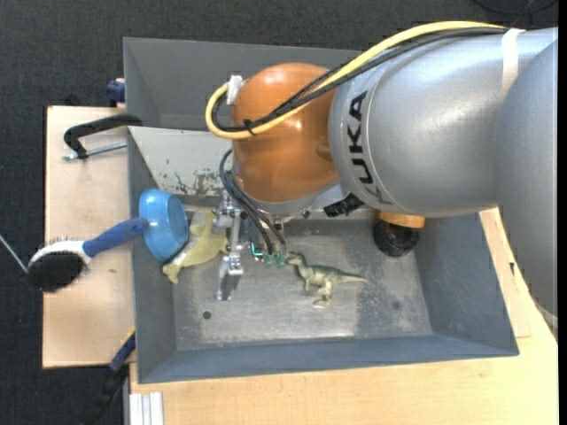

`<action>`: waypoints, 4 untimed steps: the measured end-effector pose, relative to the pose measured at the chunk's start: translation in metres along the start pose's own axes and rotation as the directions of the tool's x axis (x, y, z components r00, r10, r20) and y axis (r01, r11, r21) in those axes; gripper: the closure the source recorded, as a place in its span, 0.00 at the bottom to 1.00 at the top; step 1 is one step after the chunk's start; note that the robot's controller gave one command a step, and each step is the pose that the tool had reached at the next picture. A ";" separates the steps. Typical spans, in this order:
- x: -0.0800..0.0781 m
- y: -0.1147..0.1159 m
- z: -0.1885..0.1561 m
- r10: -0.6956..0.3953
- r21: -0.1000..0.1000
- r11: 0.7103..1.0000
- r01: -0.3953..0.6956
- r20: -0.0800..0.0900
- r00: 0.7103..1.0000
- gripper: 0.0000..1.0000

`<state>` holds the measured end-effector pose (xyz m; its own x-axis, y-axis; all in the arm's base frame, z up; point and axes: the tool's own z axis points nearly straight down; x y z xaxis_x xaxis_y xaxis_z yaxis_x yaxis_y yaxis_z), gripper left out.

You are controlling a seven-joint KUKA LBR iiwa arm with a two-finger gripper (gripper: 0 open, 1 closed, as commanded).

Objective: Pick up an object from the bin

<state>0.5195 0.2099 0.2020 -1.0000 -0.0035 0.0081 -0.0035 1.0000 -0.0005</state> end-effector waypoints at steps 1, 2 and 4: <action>-0.064 -0.005 0.092 -0.211 0.000 0.977 0.211 0.012 0.977 0.00; -0.065 -0.004 0.089 -0.211 -0.001 0.977 0.211 0.015 0.977 1.00; -0.061 -0.024 -0.038 -0.458 0.001 0.889 0.458 0.006 0.889 1.00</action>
Offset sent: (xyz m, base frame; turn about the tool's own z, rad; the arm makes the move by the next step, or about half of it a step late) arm 0.0625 -0.0053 -0.0911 -0.2135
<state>0.5806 0.1863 0.2399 -0.8874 -0.4609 0.0016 -0.4609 0.8874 0.0019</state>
